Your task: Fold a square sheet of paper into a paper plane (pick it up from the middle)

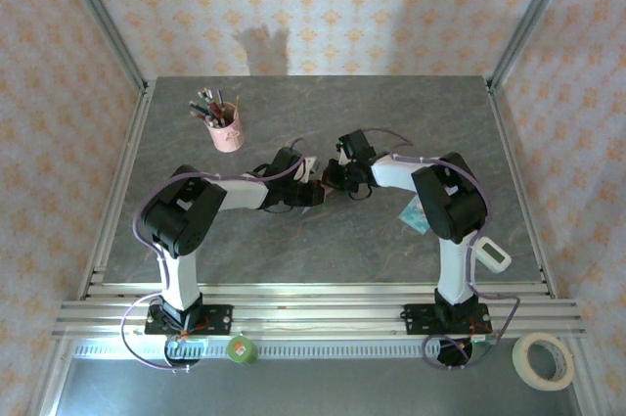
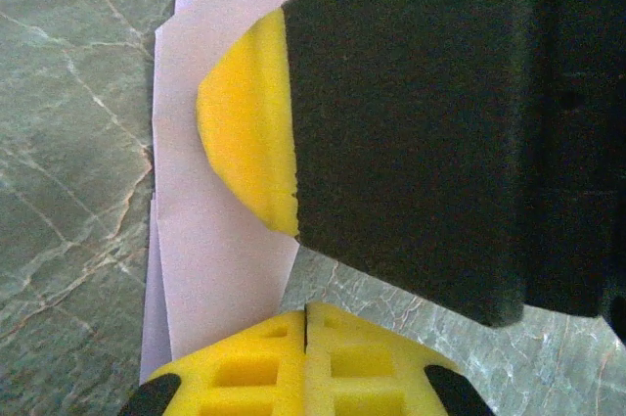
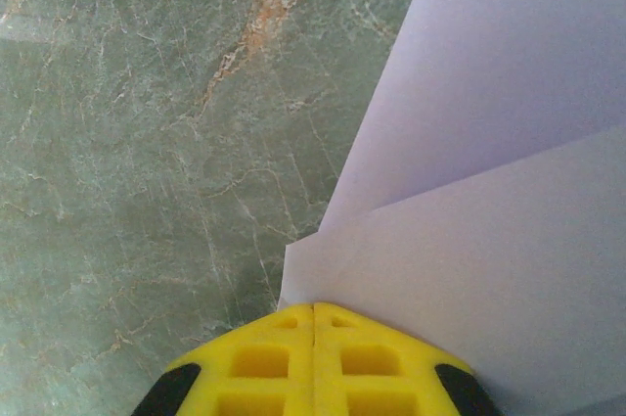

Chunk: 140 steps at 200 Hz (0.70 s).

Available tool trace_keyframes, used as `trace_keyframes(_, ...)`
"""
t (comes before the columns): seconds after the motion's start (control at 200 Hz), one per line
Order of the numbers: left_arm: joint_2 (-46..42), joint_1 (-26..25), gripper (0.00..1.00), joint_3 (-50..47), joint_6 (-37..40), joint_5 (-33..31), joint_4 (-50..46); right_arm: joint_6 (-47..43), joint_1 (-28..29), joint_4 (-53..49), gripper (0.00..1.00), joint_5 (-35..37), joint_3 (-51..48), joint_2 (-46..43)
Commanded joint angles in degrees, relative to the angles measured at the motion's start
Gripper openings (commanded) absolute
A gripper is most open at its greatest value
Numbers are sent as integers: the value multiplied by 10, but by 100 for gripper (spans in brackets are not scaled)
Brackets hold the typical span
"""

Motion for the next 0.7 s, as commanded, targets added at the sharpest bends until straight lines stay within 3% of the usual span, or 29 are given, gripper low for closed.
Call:
trace_keyframes(0.0, 6, 0, 7, 4, 2, -2, -2, -6, -3, -31, 0, 23, -8, 28)
trace_keyframes(0.696, -2, 18, 5, -67, -5, 13, 12, -47, -7, -109, 0, 88, 5, 66)
